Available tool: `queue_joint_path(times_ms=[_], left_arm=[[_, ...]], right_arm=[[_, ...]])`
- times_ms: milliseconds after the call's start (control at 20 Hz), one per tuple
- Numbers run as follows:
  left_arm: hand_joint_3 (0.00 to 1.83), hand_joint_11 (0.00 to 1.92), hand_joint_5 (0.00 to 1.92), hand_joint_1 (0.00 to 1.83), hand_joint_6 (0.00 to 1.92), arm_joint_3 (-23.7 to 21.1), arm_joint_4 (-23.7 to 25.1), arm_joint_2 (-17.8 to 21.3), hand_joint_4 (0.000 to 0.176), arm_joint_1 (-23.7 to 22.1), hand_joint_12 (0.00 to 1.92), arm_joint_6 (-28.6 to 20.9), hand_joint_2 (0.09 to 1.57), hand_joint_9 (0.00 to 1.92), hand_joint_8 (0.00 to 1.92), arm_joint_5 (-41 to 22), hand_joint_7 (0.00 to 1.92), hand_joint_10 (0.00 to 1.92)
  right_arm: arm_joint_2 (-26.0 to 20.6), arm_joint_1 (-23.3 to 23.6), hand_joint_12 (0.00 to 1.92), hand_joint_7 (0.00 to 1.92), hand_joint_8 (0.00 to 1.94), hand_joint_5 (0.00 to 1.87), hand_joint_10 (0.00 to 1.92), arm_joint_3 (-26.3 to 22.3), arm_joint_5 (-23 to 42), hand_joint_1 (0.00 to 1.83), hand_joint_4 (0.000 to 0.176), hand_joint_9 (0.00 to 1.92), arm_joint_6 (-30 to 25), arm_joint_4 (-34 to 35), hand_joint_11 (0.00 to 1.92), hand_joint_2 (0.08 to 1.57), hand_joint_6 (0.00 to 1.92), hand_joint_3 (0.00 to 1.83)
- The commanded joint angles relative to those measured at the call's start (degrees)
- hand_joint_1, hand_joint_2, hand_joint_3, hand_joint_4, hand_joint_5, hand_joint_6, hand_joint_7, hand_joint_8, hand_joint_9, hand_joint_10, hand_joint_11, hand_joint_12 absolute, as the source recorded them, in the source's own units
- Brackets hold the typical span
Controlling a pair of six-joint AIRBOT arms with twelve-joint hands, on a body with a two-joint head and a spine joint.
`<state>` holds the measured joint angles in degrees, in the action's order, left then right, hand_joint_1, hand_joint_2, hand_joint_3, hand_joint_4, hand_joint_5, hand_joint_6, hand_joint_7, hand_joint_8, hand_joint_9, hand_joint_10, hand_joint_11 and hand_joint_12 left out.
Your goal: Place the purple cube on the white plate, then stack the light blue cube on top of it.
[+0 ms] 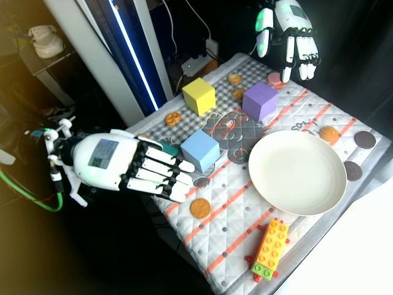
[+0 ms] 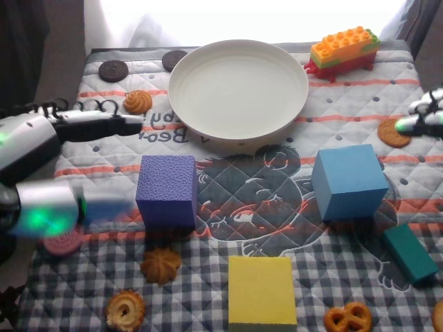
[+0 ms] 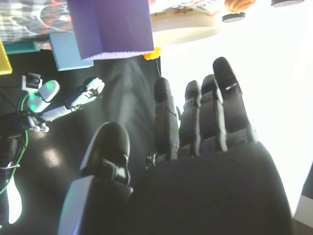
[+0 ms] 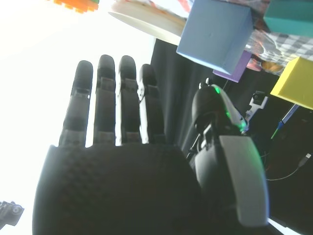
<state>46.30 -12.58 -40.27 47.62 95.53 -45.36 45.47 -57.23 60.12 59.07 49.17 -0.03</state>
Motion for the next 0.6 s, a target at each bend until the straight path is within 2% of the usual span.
queue_joint_path(times_ms=[0,50,100,150,200,250,300,350,450,550], left_arm=[[0.00,0.00,0.32,0.66,0.00,0.4,-0.3,-0.1,0.143,-0.7,0.81,-0.2,1.02,0.30,0.00,-6.1,0.32,0.02],[0.00,0.00,0.31,0.66,0.00,0.7,-0.3,-0.4,0.155,-1.0,0.81,-0.2,0.99,0.28,0.00,-5.6,0.30,0.01],[0.00,0.00,0.28,0.70,0.00,1.3,-0.3,-1.1,0.172,-1.8,0.65,-0.2,0.90,0.19,0.00,-4.9,0.24,0.00],[0.00,0.00,0.21,0.72,0.00,2.0,-0.2,-2.2,0.175,-3.1,0.48,0.9,0.81,0.13,0.00,-3.8,0.16,0.00],[0.00,0.00,0.17,0.75,0.00,2.5,-0.5,-3.9,0.176,-4.9,0.40,4.8,0.77,0.10,0.00,-2.0,0.14,0.00],[0.00,0.00,0.14,0.75,0.01,2.6,-0.9,-4.9,0.176,-6.0,0.47,8.4,0.76,0.09,0.00,-0.7,0.13,0.00],[0.00,0.00,0.13,0.74,0.00,2.6,-1.8,-6.4,0.176,-7.5,0.45,14.5,0.77,0.09,0.00,1.3,0.16,0.00],[0.00,0.00,0.14,0.72,0.00,2.9,-2.5,-7.4,0.176,-8.5,0.45,17.7,0.78,0.12,0.02,2.8,0.20,0.01],[0.00,0.00,0.21,0.74,0.01,4.0,-4.0,-8.9,0.176,-8.8,0.65,19.2,0.77,0.21,0.01,4.3,0.35,0.02],[0.00,0.00,0.23,0.78,0.00,5.2,-5.4,-9.8,0.176,-8.7,0.79,19.2,0.76,0.26,0.01,5.4,0.40,0.01]], right_arm=[[-0.2,0.4,0.72,0.47,0.00,0.53,0.01,0.2,6.4,0.76,0.020,0.45,-0.1,1.4,0.13,1.32,0.00,0.01],[-0.1,0.4,0.73,0.46,0.00,0.52,0.01,0.2,6.4,0.75,0.017,0.45,-0.1,1.4,0.14,1.33,0.00,0.01],[0.0,0.4,0.73,0.46,0.00,0.53,0.00,0.2,6.4,0.75,0.009,0.44,-0.1,1.3,0.13,1.33,0.00,0.00],[0.0,0.4,0.72,0.44,0.00,0.53,0.00,0.2,6.4,0.73,0.014,0.41,-0.1,1.3,0.13,1.34,0.00,0.01],[0.0,0.4,0.71,0.44,0.00,0.54,0.00,0.2,6.4,0.73,0.015,0.40,-0.1,1.2,0.13,1.34,0.00,0.00],[0.0,0.4,0.71,0.45,0.00,0.55,0.00,0.2,6.4,0.75,0.022,0.40,-0.1,1.0,0.14,1.33,0.01,0.00],[0.0,0.4,0.64,0.46,0.00,0.56,0.00,0.2,6.4,0.74,0.026,0.41,-0.1,0.8,0.15,1.33,0.00,0.00],[0.0,0.4,0.57,0.47,0.00,0.57,0.00,0.2,6.4,0.75,0.020,0.41,-0.1,0.7,0.17,1.33,0.00,0.00],[0.0,0.5,0.56,0.48,0.00,0.58,0.01,0.2,6.4,0.73,0.016,0.42,-0.1,0.6,0.19,1.33,0.00,0.00],[0.0,0.5,0.54,0.48,0.00,0.58,0.00,0.2,6.4,0.75,0.006,0.41,-0.1,0.5,0.15,1.34,0.00,0.00]])
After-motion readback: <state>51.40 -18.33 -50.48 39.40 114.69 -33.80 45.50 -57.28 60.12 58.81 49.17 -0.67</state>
